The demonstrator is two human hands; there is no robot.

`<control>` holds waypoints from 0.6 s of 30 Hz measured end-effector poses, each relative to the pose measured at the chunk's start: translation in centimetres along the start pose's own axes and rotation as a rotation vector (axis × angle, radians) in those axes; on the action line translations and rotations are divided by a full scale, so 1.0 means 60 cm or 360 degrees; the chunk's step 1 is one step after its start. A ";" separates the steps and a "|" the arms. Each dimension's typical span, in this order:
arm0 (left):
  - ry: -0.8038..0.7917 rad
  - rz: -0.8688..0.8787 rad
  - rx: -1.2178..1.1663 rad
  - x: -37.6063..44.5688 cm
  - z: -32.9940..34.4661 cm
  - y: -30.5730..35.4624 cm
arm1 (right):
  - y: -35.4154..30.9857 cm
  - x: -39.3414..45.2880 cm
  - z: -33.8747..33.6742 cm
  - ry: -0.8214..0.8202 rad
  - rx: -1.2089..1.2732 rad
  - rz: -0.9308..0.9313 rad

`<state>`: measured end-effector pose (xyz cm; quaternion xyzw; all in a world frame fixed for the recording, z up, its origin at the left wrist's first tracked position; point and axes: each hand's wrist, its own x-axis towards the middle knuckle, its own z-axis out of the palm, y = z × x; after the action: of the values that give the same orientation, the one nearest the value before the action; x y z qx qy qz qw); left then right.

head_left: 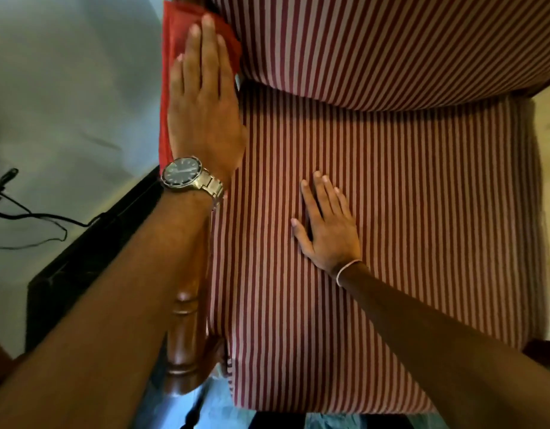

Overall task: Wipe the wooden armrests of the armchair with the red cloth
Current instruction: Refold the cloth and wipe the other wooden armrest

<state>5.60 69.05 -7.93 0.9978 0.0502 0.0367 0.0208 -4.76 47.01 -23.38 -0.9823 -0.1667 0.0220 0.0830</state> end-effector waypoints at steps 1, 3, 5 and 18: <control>0.0023 -0.0021 -0.0012 -0.018 0.004 -0.004 | -0.002 0.001 -0.002 -0.0002 0.0016 -0.0014; 0.0029 0.0019 0.0007 -0.107 0.005 -0.011 | -0.003 0.005 -0.011 -0.0030 0.0049 -0.0011; -0.0039 0.0062 0.0038 -0.213 -0.001 -0.017 | -0.008 0.006 -0.032 -0.0086 0.0130 0.0018; -0.0243 -0.0869 -0.0778 -0.285 -0.065 -0.085 | -0.178 0.095 -0.192 -0.0889 0.2688 0.0725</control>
<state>-12.14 72.50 -5.49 0.9132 0.3024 -0.0339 0.2712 -2.02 57.04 -10.27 -0.5633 0.0885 0.3889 0.7236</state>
